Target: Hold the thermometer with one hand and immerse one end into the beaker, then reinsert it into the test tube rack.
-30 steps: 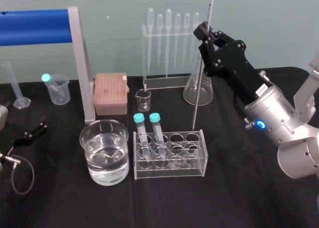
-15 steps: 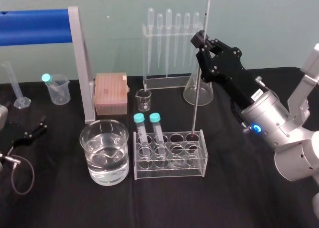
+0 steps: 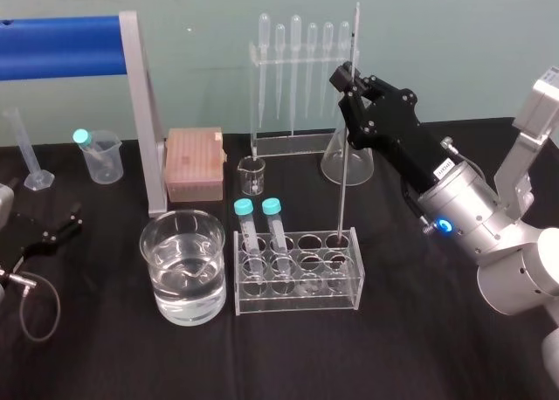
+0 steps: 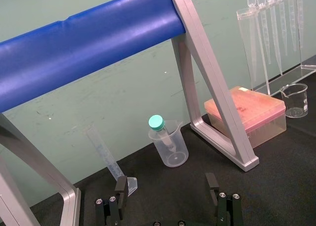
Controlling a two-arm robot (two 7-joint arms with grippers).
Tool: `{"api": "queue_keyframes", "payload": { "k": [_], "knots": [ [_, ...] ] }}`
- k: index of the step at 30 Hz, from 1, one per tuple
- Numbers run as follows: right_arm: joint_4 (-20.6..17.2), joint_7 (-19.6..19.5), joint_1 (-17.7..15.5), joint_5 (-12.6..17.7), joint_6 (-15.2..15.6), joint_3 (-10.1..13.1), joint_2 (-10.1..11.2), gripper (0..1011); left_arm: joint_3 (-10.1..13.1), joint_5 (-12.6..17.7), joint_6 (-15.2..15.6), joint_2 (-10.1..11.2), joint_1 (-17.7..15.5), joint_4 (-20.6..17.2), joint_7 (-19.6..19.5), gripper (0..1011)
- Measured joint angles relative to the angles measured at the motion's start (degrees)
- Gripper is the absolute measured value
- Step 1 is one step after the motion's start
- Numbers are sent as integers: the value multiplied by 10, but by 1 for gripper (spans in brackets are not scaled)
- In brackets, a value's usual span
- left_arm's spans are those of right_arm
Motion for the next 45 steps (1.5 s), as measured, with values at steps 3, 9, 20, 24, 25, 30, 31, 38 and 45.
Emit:
{"api": "queue_keyframes", "payload": {
  "k": [3, 9, 20, 24, 25, 30, 31, 38, 45],
  "knots": [
    [5, 0, 2, -2, 0, -2, -1, 53, 0, 0, 0, 0, 0, 0, 0, 1008],
    [19, 3, 7, -6, 3, -7, -3, 53, 0, 0, 0, 0, 0, 0, 0, 1008],
    [66, 21, 23, -19, -9, -21, -8, 53, 0, 0, 0, 0, 0, 0, 0, 1008],
    [79, 27, 26, -19, -11, -24, -9, 53, 0, 0, 0, 0, 0, 0, 0, 1008],
    [83, 29, 26, -18, -12, -25, -10, 53, 0, 0, 0, 0, 0, 0, 0, 1008],
    [95, 33, 28, -17, -13, -27, -12, 53, 0, 0, 0, 0, 0, 0, 0, 1008],
    [96, 33, 29, -17, -13, -28, -12, 53, 0, 0, 0, 0, 0, 0, 0, 1008],
    [103, 36, 31, -16, -9, -31, -13, 53, 0, 0, 0, 0, 0, 0, 0, 1008],
    [103, 32, 30, -16, -3, -31, -13, 53, 0, 0, 0, 0, 0, 0, 0, 1008]
  ]
}}
